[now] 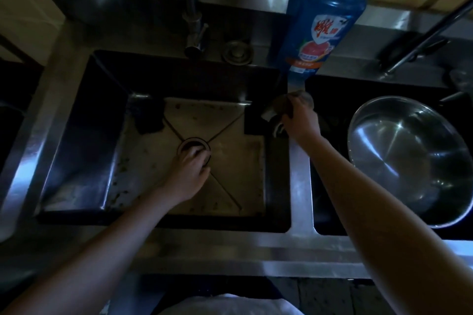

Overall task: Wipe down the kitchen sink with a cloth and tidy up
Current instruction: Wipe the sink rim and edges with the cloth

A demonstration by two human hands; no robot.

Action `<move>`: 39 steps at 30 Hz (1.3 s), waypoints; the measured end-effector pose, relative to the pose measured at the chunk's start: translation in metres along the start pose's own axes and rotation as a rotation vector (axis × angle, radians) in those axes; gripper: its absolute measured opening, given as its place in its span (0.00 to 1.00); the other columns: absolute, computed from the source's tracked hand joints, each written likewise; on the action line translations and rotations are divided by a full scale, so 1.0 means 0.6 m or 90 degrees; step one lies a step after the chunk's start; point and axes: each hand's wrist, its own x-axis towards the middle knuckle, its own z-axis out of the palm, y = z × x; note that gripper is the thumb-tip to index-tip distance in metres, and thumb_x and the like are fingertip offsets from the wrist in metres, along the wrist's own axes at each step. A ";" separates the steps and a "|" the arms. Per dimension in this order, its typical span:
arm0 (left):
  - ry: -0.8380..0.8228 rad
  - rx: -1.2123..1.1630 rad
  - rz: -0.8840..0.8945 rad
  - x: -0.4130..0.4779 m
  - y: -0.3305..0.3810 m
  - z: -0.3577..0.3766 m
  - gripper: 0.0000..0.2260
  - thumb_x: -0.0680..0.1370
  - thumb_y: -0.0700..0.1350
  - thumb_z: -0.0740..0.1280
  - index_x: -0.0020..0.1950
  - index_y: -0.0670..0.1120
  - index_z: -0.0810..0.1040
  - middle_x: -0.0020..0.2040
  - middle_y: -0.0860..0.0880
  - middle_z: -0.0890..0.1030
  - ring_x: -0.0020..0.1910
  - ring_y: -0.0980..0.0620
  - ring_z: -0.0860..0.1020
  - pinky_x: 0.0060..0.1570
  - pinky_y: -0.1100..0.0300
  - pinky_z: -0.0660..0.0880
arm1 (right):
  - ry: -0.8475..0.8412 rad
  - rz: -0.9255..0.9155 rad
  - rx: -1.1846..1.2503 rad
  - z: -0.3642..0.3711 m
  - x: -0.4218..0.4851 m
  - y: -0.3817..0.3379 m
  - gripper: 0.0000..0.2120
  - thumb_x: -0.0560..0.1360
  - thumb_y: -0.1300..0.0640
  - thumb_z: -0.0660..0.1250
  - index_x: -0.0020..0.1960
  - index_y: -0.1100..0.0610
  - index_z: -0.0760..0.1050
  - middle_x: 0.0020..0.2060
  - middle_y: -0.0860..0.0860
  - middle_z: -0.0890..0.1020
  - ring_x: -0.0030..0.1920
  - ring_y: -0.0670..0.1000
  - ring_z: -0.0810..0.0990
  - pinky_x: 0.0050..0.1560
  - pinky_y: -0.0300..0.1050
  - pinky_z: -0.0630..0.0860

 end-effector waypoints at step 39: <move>-0.137 -0.084 0.136 0.025 0.210 0.194 0.43 0.73 0.53 0.70 0.75 0.58 0.41 0.78 0.54 0.47 0.76 0.47 0.47 0.74 0.42 0.47 | -0.041 -0.016 0.067 -0.014 0.098 0.037 0.22 0.76 0.55 0.63 0.70 0.54 0.68 0.63 0.56 0.76 0.61 0.57 0.76 0.58 0.45 0.72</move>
